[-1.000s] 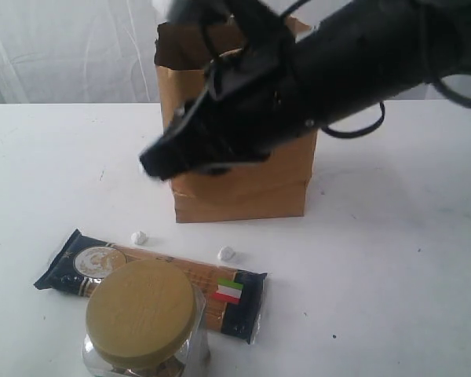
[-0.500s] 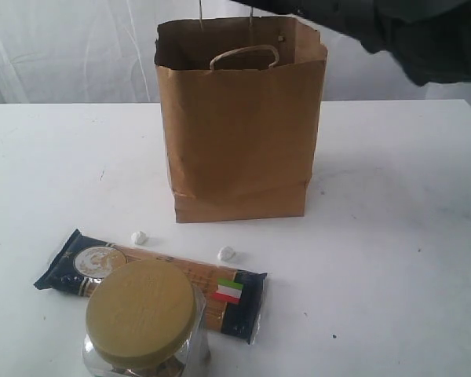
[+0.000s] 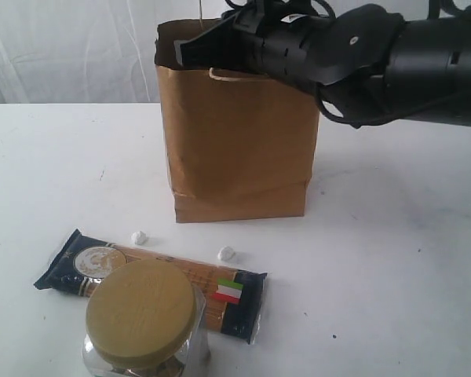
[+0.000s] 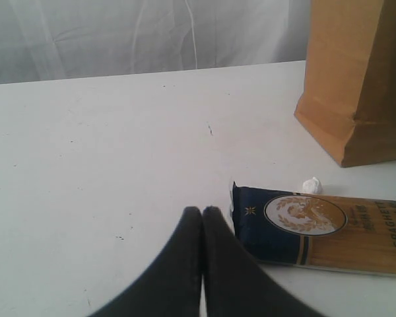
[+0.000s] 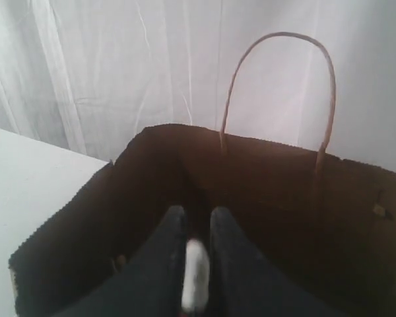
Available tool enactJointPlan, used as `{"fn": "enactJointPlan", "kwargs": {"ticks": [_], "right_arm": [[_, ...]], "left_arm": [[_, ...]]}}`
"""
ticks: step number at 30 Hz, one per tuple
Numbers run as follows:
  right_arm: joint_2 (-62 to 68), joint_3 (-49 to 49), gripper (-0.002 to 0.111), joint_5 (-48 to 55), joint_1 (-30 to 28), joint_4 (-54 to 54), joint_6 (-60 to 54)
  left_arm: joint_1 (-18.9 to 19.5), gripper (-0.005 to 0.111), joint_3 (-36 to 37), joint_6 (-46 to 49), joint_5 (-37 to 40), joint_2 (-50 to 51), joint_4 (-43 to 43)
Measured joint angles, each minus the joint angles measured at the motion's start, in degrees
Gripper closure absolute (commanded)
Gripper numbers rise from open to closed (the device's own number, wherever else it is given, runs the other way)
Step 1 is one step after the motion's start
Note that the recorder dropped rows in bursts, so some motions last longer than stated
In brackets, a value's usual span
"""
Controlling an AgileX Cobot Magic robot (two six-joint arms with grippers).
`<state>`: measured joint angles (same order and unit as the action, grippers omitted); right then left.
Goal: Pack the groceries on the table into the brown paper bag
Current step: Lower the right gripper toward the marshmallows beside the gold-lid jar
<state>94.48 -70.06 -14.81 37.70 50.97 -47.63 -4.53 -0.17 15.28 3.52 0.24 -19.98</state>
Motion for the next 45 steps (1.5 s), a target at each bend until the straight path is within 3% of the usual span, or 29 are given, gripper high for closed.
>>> {"fn": "enactJointPlan", "kwargs": {"ticks": [8,11,14,20,26,31,37,45], "right_arm": [[-2.26,0.00,0.091,3.47,0.00,0.40,0.12],[-4.83,0.00,0.094,11.28,0.00,0.81,0.12],[-7.86,0.00,0.108,21.81,0.00,0.96,0.12],[-11.73,0.00,0.108,37.41,1.30,-1.20,0.12],[-12.71,0.00,0.108,41.93,5.83,-15.05,5.66],[-7.77,0.00,0.108,58.40,6.84,-42.42,27.13],[-5.47,0.00,0.108,58.53,6.84,-43.27,29.37],[8.97,-4.24,0.106,56.82,6.84,-40.84,29.63]], "left_arm": [[0.00,0.107,0.00,0.00,0.00,0.00,0.00],[0.00,0.107,0.00,0.00,0.00,0.00,0.00],[0.00,0.107,0.00,0.00,0.00,0.00,0.00],[0.00,0.107,0.00,0.00,0.00,0.00,0.00],[0.00,0.107,0.00,0.00,0.00,0.00,0.00],[0.00,0.107,0.00,0.00,0.00,0.00,0.00],[0.00,0.107,0.00,0.00,0.00,0.00,0.00],[0.00,0.107,0.00,0.00,0.00,0.00,0.00]]}}
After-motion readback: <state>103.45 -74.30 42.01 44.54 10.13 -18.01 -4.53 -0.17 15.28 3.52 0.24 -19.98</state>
